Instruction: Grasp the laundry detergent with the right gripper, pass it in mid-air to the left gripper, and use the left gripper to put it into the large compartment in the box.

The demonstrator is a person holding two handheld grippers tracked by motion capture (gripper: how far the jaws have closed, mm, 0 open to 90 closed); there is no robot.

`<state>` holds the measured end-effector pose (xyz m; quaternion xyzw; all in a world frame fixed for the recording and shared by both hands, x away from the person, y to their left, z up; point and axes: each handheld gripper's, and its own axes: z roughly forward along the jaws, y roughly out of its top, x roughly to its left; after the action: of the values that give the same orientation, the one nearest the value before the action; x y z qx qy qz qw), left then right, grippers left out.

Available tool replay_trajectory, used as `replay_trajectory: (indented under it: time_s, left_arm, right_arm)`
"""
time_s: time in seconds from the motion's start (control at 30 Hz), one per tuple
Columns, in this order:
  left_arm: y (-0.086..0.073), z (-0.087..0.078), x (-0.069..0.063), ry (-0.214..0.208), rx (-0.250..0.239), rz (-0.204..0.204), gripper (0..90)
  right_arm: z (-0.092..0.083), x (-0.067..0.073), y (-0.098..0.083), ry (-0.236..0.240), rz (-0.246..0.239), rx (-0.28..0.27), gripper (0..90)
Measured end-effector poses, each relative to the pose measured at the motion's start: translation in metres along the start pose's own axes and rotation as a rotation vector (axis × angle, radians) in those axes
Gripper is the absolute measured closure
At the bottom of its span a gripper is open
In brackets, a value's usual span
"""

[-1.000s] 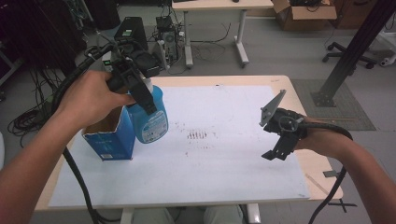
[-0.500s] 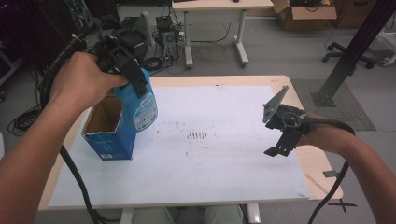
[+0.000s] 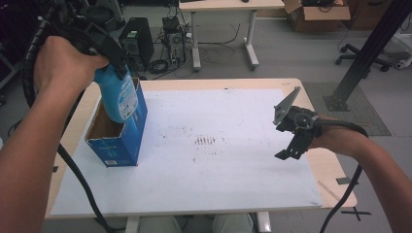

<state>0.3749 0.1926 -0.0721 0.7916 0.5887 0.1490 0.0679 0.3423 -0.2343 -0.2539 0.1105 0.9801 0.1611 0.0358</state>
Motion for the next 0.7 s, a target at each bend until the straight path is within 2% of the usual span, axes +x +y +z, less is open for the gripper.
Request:
replay_trajectory:
  time_s: [0.1,0.4,0.6,0.7]
  left_arm:
    - [0.0,0.004,0.009,0.016,0.005,-0.04,37.8]
    - [-0.005,0.015,0.036,0.026,-0.029,-0.151,37.8]
    - [-0.009,0.034,0.048,0.021,-0.036,-0.195,37.8]
    - [-0.01,0.044,0.052,0.017,-0.037,-0.203,37.8]
  right_arm:
    - [0.001,-0.001,0.001,0.0,-0.002,0.002,9.5]
    - [0.002,-0.005,0.001,-0.004,0.009,0.001,9.5]
    - [0.003,-0.006,0.0,-0.005,0.018,-0.002,9.4]
    - [0.003,-0.007,-0.003,-0.006,0.027,0.0,9.4]
